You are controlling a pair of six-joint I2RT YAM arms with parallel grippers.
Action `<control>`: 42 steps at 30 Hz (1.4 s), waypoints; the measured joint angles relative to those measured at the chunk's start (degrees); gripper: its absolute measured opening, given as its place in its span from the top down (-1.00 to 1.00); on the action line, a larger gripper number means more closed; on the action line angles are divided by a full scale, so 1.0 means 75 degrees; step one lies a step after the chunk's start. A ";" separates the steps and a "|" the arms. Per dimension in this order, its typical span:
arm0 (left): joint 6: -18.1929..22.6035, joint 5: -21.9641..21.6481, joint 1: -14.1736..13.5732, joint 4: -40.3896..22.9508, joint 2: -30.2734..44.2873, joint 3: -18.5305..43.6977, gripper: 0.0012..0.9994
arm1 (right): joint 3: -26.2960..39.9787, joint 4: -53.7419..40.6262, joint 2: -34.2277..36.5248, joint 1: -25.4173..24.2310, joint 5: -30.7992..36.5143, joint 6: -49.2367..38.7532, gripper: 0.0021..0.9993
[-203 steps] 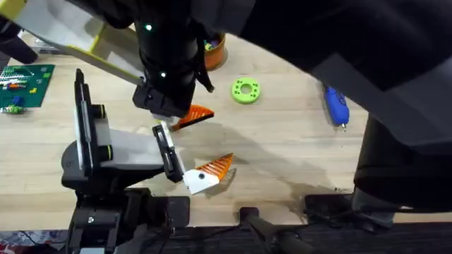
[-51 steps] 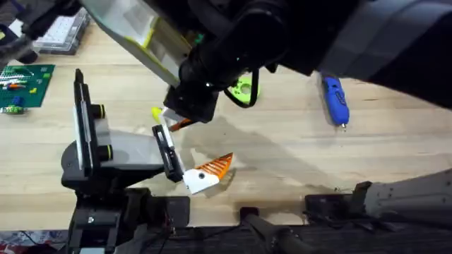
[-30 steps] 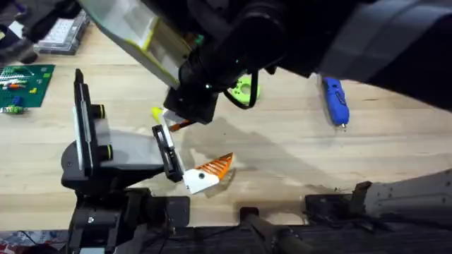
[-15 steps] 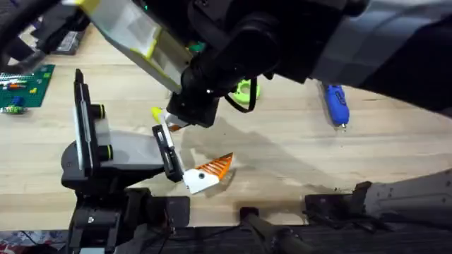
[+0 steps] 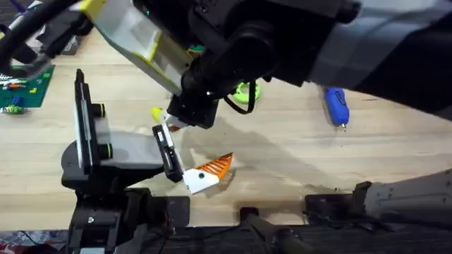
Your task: Pick up the gripper from the table and insert it into the empty holder that is missing its gripper. Then pick up a screw, insert it into the mounting hole, and use the screwdriver to tighten it. Finally, clean up the table by picking up the vegetable and placing it into the bucket.
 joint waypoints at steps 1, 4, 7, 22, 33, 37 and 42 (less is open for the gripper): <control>-0.0003 0.0000 -0.0002 0.0000 0.0000 0.0000 -0.98 | -0.0002 0.0000 0.0000 0.0000 0.0000 -0.0002 0.98; -0.0006 0.0000 -0.0002 0.0000 0.0000 0.0000 -0.98 | -0.0006 0.0000 0.0000 0.0000 0.0000 -0.0002 0.98; -0.0007 0.0000 -0.0002 0.0000 0.0000 0.0000 -0.98 | -0.0006 0.0003 0.0000 0.0000 0.0000 -0.0002 0.98; -0.0026 -0.0007 0.0004 0.0000 0.0003 0.0000 -0.97 | -0.0019 -0.0015 -0.0017 0.0009 -0.0002 0.0036 -0.12; 0.0002 -0.0003 0.0006 0.0006 0.0003 0.0000 -0.97 | -0.0093 -0.0042 -0.0395 0.0017 0.0094 0.0003 -1.00; 0.0002 -0.0003 0.0006 0.0006 0.0003 0.0000 -0.97 | -0.0093 -0.0053 -0.0639 -0.0033 0.0112 0.0001 -0.99; 0.0002 -0.0003 0.0006 0.0006 0.0001 0.0000 -0.97 | -0.0093 -0.0116 -0.0991 -0.0206 0.0217 0.0001 -0.99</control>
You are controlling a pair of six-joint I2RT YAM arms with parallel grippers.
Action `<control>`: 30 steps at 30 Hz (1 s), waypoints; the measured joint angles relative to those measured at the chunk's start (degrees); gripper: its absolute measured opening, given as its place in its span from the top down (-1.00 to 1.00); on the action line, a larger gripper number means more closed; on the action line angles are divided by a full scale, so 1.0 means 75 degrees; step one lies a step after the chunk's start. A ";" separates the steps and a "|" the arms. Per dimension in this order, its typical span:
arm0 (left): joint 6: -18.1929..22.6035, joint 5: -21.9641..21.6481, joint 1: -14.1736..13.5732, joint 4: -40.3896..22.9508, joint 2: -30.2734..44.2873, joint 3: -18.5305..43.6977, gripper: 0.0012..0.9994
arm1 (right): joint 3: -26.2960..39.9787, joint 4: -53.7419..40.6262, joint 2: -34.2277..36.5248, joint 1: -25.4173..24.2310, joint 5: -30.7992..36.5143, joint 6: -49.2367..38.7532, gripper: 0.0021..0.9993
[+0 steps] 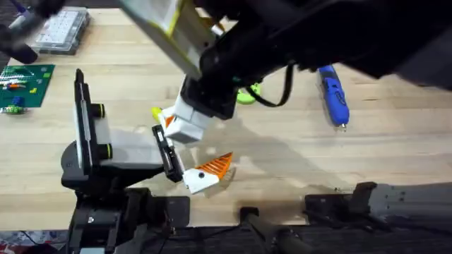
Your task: Pick up the gripper from the table and insert it into the empty holder that is missing its gripper. Then pick up a screw, insert it into the mounting hole, and use the screwdriver to tighten it. Finally, clean up the table by picking up the vegetable and placing it into the bucket.
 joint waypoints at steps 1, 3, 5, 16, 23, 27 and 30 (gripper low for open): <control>0.0000 0.0000 0.0000 0.0000 0.0001 0.0000 -0.97 | 0.0000 -0.0005 -0.0063 -0.0040 0.0016 0.0000 -0.99; 0.0000 0.0000 0.0000 -0.0001 0.0002 0.0000 -0.97 | 0.0000 -0.0029 -0.0178 -0.0122 0.0053 0.0001 -1.00; 0.0000 0.0000 0.0000 0.0000 0.0001 0.0000 -0.97 | 0.0000 -0.0122 -0.0266 -0.0216 0.0054 0.0000 -1.00; 0.0000 0.0000 0.0000 0.0000 0.0002 0.0000 -0.97 | 0.0000 -0.0423 -0.0309 -0.0578 0.0085 0.0000 -1.00; 0.0000 0.0000 0.0000 0.0000 0.0001 0.0000 -0.97 | 0.0000 -0.0865 -0.0307 -0.0578 0.0084 -0.0001 -1.00; 0.0000 0.0000 0.0000 0.0000 -0.0001 0.0000 -0.97 | 0.0000 -0.1382 -0.0309 -0.0578 0.0084 -0.0236 -1.00; 0.0000 0.0000 0.0000 0.0000 0.0002 0.0000 -0.97 | -0.0003 -0.1831 -0.0306 -0.0578 0.0084 -0.0493 -1.00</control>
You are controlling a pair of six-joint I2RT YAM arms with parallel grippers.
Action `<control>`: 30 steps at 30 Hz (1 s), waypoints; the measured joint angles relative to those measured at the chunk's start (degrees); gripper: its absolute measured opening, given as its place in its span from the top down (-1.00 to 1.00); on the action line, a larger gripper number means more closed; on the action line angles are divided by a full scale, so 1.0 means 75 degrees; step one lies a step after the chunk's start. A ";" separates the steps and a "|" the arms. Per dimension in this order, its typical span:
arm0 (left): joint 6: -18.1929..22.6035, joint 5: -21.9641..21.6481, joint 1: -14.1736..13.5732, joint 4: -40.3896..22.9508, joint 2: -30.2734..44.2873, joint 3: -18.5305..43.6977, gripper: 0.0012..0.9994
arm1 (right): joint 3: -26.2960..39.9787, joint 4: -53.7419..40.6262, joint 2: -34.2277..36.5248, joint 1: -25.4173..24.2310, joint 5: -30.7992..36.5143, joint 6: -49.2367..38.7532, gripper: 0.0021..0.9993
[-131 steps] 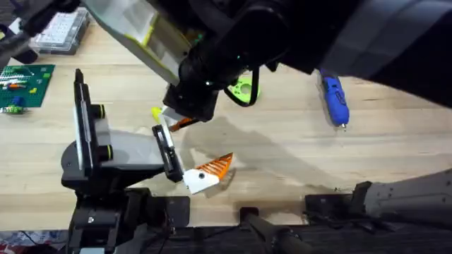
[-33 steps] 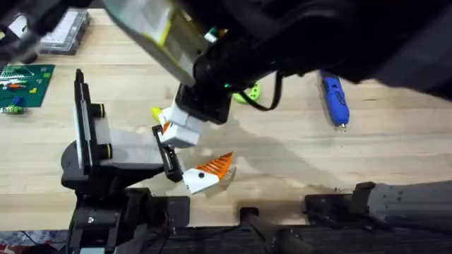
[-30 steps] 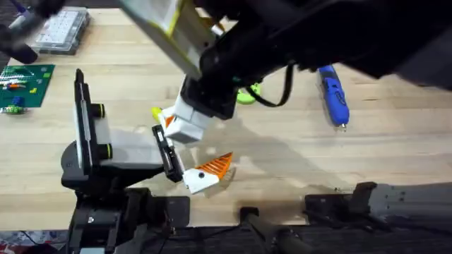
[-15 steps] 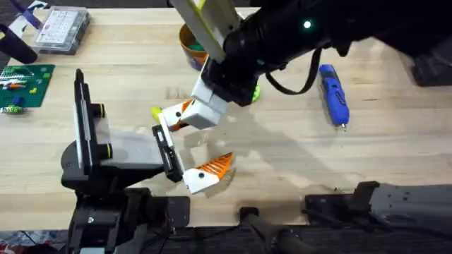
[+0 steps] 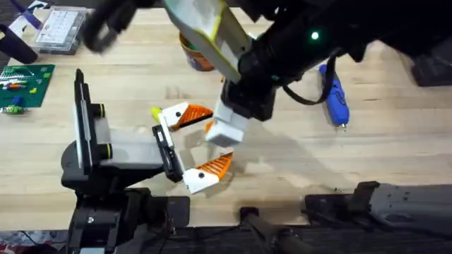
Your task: Pick up the gripper from the table and insert it into the empty holder that is missing its gripper. Then pick up a screw, insert it into the mounting hole, and use the screwdriver to tighten it. Finally, clean up the table by picking up the vegetable and placing it into the bucket.
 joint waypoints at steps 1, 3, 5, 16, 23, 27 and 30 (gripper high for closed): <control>0.0000 0.0000 0.0000 0.0000 0.0000 0.0000 -0.97 | -0.0003 -0.0323 -0.0002 0.0000 0.0000 -0.0266 -1.00; 0.0000 0.0000 0.0000 0.0000 0.0000 0.0000 -0.97 | -0.0003 -0.0356 -0.0003 0.0000 -0.0020 -0.0390 -1.00; 0.0000 0.0000 0.0000 0.0000 -0.0003 0.0000 -0.97 | -0.0003 -0.0387 -0.0001 -0.0003 -0.0137 -0.0544 -1.00; 0.0000 0.0000 0.0000 0.0000 -0.0002 0.0000 -0.94 | -0.0006 -0.0527 -0.0001 -0.0001 -0.0543 -0.1051 -1.00; 0.0031 0.0000 0.0000 0.0000 0.0000 0.0000 0.53 | -0.0006 -0.0527 -0.0003 -0.0001 -0.0557 -0.1116 -1.00; 0.0058 0.0000 0.0000 0.0000 0.0000 0.0000 0.98 | -0.0006 -0.0527 -0.0003 -0.0001 -0.0557 -0.1119 -1.00; 0.0058 0.0000 0.0000 0.0000 -0.0003 0.0000 0.97 | -0.0006 -0.0527 -0.0003 -0.0026 -0.0561 -0.1112 -1.00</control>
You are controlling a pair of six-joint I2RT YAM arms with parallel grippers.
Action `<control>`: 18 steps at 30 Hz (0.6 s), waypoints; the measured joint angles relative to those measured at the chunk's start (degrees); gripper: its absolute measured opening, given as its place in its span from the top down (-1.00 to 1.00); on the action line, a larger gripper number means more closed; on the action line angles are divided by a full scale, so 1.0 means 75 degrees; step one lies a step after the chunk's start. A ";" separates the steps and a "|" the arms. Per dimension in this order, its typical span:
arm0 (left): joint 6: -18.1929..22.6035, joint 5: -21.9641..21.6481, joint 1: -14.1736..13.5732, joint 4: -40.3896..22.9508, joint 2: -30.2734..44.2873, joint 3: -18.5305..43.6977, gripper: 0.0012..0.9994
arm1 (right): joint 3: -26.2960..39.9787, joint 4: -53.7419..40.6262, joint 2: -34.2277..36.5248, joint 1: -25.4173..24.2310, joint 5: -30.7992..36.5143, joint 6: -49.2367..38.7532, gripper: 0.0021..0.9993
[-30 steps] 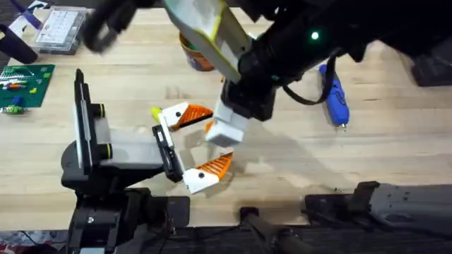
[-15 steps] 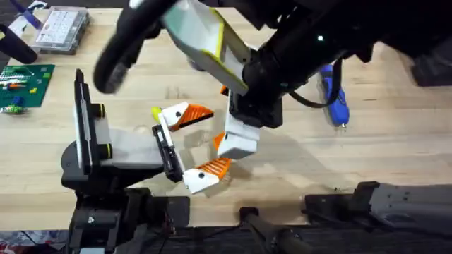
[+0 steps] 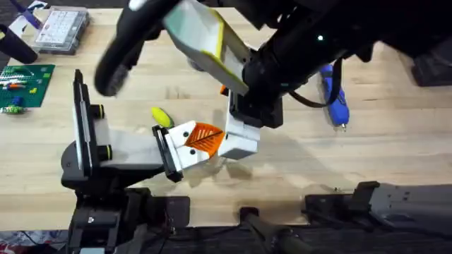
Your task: Pick up the gripper from the table and insert it into the empty holder that is missing its gripper. Then pick up a screw, insert it into the mounting hole, and use the screwdriver to tighten it. Finally, clean up the table by picking up the vegetable and placing it into the bucket.
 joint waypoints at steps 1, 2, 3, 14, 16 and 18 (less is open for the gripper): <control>0.0000 0.0000 0.0000 0.0000 0.0001 0.0000 0.97 | 0.0000 0.0004 0.0000 -0.0030 -0.0011 0.0017 -1.00; 0.0000 0.0000 0.0000 0.0000 0.0002 0.0000 0.97 | 0.0000 0.0013 0.0000 -0.0077 -0.0022 0.0047 -1.00; 0.0000 0.0000 0.0000 0.0000 0.0001 0.0000 0.97 | 0.0000 0.0019 0.0000 -0.0154 -0.0029 0.0087 -1.00; 0.0000 0.0000 0.0000 0.0000 0.0001 0.0000 0.98 | -0.0001 -0.0046 0.0000 -0.2168 0.0184 0.1000 -1.00; 0.0000 0.0000 0.0000 0.0000 0.0002 0.0000 0.98 | -0.0003 -0.0127 0.0000 -0.2595 0.0423 0.1255 -1.00; 0.0000 0.0000 0.0000 0.0000 0.0003 0.0000 0.98 | -0.0006 -0.0162 0.0000 -0.3012 0.0592 0.1527 -1.00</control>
